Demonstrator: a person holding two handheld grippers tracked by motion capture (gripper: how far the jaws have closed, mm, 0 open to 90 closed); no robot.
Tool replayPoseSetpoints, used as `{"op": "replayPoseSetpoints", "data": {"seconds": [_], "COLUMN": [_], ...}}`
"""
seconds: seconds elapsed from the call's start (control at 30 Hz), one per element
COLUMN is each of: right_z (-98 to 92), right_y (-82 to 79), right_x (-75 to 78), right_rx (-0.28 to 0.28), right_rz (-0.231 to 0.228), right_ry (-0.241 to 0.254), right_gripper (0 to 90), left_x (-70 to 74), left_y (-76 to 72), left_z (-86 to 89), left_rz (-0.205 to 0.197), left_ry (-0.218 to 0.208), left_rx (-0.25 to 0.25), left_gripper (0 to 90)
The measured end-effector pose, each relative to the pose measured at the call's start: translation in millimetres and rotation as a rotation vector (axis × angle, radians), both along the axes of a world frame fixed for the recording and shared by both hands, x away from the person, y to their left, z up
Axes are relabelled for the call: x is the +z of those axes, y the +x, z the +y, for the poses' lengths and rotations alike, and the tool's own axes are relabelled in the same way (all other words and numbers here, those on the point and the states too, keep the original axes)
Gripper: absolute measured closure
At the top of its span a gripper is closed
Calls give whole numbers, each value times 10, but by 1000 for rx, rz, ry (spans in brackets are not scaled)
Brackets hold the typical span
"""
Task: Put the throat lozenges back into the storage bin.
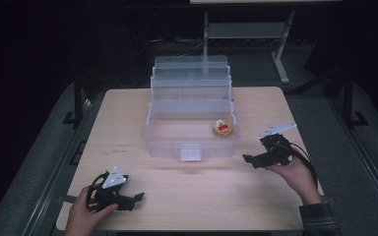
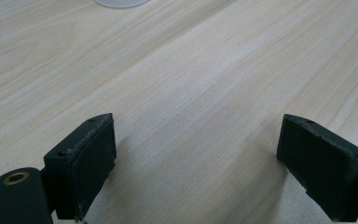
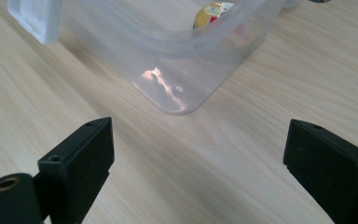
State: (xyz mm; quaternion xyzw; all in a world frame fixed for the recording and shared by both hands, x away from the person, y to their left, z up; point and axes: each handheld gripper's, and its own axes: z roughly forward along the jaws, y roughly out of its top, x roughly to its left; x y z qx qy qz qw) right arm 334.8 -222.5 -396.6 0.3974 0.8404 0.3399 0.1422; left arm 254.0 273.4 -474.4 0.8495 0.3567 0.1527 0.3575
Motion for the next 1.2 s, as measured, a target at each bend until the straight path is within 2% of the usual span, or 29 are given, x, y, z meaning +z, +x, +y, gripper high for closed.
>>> {"op": "replayPoseSetpoints", "data": {"seconds": [0.27,0.43,0.93,1.2], "right_z": [-86,-149,-327,-390], "right_y": [-139,-238,-479,-573], "right_x": [-93,-195,-588,-708], "right_rx": [-18,-33,-64,-95], "right_rz": [-4,9,75,69], "right_ry": [-1,-6,-29,-46], "right_gripper": [82,82,9,8], "left_x": [0,0,-1,-1], "left_y": [-1,-1,-1,0], "left_z": [-1,0,1,1], "left_rz": [0,-1,-1,-3], "left_ry": [0,0,1,2], "left_rx": [0,-1,-1,-3], "left_gripper": [109,110,110,110]}}
